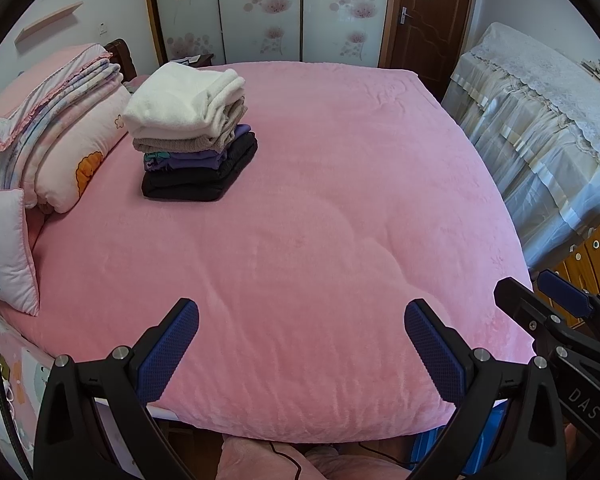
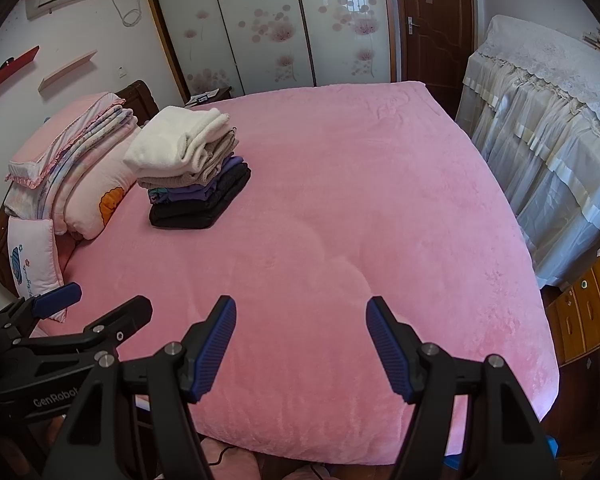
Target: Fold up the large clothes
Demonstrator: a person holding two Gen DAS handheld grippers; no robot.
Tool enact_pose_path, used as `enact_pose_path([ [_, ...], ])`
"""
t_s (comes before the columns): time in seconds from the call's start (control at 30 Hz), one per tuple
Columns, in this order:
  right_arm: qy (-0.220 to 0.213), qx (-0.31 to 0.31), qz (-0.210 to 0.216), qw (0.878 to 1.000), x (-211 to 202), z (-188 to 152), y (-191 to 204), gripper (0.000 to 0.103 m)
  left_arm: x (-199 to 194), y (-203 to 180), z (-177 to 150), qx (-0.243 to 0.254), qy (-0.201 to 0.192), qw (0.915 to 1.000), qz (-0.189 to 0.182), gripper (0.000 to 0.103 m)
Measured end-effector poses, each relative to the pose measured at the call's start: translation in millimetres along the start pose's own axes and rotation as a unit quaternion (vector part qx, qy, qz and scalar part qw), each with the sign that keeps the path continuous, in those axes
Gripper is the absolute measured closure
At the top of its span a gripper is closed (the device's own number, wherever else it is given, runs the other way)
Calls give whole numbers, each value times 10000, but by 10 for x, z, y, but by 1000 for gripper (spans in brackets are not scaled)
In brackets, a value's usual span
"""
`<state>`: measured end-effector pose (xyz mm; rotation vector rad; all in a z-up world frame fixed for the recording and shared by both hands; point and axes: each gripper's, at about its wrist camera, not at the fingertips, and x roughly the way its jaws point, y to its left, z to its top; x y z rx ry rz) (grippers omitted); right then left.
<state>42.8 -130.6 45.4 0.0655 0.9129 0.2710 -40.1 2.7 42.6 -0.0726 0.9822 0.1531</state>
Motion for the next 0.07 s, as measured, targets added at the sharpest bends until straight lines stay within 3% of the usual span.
enact_pose_path([
  [0.07,11,2,-1,10000,-3,-5,7,35,10,-13,2,-6,7,10000,13,1],
])
